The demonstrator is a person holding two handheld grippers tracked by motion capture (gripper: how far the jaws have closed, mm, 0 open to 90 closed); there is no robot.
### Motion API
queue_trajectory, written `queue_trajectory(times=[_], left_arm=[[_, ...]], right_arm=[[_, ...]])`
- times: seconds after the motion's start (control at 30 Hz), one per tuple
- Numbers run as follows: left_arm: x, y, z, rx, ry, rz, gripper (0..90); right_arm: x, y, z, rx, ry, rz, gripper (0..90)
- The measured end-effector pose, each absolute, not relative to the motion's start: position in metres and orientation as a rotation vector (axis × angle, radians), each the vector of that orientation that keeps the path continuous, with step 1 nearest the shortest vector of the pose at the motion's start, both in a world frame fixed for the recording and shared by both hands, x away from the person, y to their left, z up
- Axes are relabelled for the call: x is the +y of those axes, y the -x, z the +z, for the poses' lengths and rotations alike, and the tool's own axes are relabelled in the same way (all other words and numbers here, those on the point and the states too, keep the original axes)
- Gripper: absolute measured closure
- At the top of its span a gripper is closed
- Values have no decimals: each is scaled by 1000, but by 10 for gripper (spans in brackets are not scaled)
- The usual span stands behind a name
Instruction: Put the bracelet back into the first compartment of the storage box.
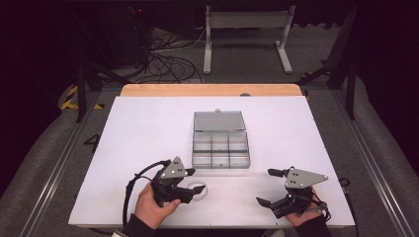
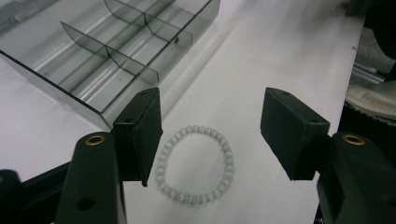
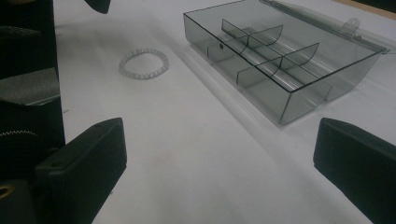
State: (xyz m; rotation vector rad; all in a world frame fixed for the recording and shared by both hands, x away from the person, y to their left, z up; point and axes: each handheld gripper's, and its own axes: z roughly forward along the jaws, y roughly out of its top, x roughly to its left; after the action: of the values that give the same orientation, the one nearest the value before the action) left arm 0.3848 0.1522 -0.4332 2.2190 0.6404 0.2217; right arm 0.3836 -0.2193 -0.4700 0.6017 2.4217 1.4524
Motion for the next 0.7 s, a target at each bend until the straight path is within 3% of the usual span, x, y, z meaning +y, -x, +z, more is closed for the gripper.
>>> queue_trajectory(times=[0.7], left_arm=[[146, -408, -449, 795, -2435, 197, 554]], right_arm=[[-218, -384, -471, 2440, -600, 1446, 40]])
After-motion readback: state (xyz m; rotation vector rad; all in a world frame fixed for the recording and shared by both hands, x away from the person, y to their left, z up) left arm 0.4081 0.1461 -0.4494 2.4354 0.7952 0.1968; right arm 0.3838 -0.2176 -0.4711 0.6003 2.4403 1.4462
